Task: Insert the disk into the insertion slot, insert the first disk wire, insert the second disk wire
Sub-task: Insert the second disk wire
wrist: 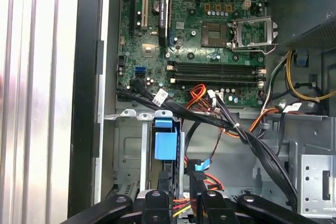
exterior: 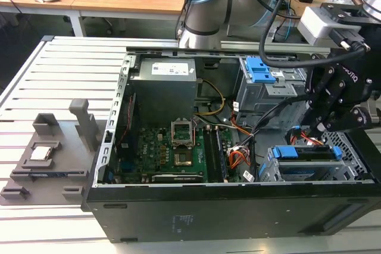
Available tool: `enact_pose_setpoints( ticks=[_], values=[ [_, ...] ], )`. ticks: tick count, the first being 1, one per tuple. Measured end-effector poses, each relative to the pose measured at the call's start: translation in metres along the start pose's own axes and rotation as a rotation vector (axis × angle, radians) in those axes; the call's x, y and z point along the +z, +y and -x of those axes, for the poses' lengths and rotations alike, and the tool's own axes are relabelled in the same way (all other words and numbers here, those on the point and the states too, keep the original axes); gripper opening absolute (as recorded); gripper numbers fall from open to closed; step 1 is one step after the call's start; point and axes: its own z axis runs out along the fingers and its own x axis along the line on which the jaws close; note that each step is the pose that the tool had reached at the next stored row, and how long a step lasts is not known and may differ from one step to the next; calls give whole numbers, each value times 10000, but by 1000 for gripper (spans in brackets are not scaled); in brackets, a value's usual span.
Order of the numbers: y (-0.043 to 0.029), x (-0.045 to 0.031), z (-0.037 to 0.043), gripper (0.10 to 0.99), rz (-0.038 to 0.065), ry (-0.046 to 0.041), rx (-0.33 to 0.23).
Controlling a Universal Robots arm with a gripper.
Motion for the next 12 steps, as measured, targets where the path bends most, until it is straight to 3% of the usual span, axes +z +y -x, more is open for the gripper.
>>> enact_pose_setpoints(
  ticks=[7,9,12],
  values=[
    [81,38,104,302,1,0,0],
    [106,79,179,302,1,0,0],
    [114,124,214,302,0,2,-4]
  ],
)
